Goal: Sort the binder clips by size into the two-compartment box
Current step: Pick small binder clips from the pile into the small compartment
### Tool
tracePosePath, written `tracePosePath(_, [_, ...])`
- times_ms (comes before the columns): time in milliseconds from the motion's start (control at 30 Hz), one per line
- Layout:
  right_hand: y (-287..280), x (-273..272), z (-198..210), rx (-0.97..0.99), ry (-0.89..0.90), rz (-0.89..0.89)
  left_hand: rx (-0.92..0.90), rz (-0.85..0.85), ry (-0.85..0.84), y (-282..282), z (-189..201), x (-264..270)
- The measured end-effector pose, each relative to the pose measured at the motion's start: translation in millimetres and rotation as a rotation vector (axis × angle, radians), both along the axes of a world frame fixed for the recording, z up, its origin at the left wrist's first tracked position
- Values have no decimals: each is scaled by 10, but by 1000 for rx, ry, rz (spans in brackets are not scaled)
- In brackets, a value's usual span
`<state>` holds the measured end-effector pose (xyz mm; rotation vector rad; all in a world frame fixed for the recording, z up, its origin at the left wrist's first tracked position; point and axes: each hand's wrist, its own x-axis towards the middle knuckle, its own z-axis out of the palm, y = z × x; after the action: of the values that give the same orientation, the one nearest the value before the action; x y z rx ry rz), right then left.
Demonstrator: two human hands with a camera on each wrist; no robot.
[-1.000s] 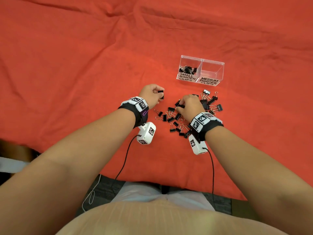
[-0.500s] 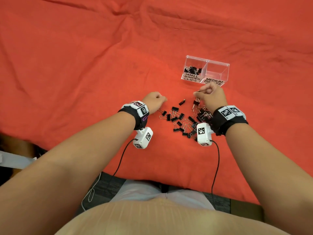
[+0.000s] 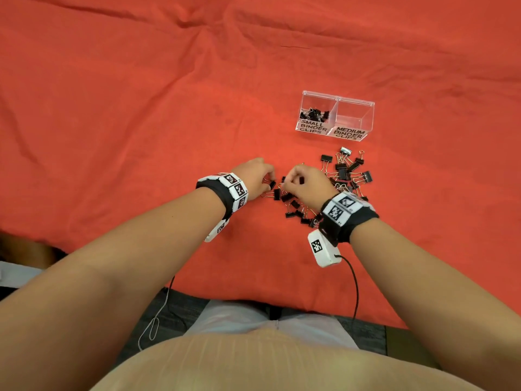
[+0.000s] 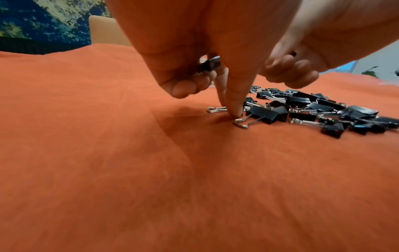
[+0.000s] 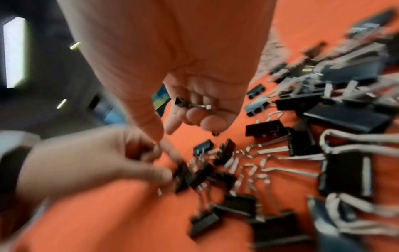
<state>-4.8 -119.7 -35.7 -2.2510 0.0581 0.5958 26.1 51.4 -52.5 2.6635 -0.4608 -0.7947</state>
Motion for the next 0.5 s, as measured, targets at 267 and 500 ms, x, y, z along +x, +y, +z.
tracePosePath(267, [-150,-27,-76,-227,-95,148,-90,157,-14,13,-72,1])
tracePosePath(500, [-355,-108,-64,-252,-87,298,-292,384,24,-166,18,190])
